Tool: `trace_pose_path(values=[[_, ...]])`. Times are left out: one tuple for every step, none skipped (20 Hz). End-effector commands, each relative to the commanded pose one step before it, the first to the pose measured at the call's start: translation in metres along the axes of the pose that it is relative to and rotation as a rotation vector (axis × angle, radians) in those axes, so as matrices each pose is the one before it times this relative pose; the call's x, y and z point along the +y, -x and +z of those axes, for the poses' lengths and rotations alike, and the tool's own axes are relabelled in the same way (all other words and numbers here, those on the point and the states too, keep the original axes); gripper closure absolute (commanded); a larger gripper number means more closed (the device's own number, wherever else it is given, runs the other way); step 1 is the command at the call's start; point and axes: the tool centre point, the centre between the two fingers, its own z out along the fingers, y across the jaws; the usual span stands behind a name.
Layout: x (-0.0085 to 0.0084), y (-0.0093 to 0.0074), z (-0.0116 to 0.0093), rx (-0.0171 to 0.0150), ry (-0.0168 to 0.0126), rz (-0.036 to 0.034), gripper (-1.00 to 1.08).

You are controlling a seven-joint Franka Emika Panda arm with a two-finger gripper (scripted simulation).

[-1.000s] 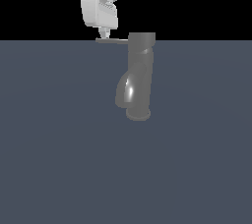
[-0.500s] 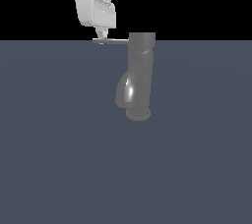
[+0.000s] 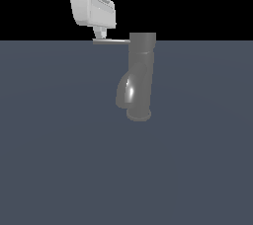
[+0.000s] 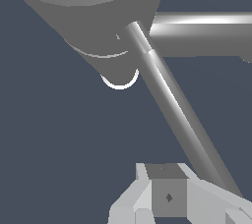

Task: Turn on the faucet by rotating a designated handle.

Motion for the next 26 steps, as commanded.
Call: trace_pose_path(values=[[0.01079,0.00207,0.00004,0.00133,0.00403,-0.00548,1.08],[0.00303,-0.00023,-0.00001,0.0,0.0,0.0,1.08],[0.00315,-0.00003,-0.00007,-0.00016,-0.00004,-0.00046,1.08],[0.00305,-0.00023,-0.00002,0.0,0.0,0.0,1.08],[0.00307,-0.00022,-0.00002,0.0,0.0,0.0,1.08],[0.0,0.0,0.0,0.0,0.0,0.0,1.08],[-0.00572,-0.00262,0.00001,-0.00119,-0.00333,0.00567,1.08],[0.00209,-0.00226,-0.00005,0.0,0.0,0.0,1.08],[0.0021,-0.00227,-0.00005,0.0,0.0,0.0,1.08],[0.00212,-0.00204,0.0001,0.00008,0.00026,-0.00041,1.08],[0.00211,-0.00229,-0.00005,0.0,0.0,0.0,1.08],[0.00212,-0.0023,-0.00005,0.0,0.0,0.0,1.08],[0.00214,-0.00207,0.0001,0.00008,0.00025,-0.00041,1.08],[0.00214,-0.00231,-0.00005,0.0,0.0,0.0,1.08],[0.00216,-0.00209,0.00009,0.00007,0.00025,-0.00041,1.08],[0.00216,-0.00233,-0.00005,0.0,0.0,0.0,1.08],[0.00216,-0.00234,-0.00005,0.0,0.0,0.0,1.08],[0.00218,-0.00212,0.00009,0.00007,0.00025,-0.00041,1.08],[0.00218,-0.00236,-0.00005,0.0,0.0,0.0,1.08],[0.00219,-0.00237,-0.00005,0.0,0.0,0.0,1.08],[0.00221,-0.00215,0.00008,0.00006,0.00025,-0.00042,1.08],[0.00221,-0.00239,-0.00006,0.0,0.0,0.0,1.08],[0.00222,-0.00217,0.00008,0.00006,0.00025,-0.00042,1.08],[0.00223,-0.00241,-0.00006,0.0,0.0,0.0,1.08],[0.00223,-0.00242,-0.00006,0.0,0.0,0.0,1.08],[0.00225,-0.0022,0.00007,0.00006,0.00024,-0.00042,1.08]])
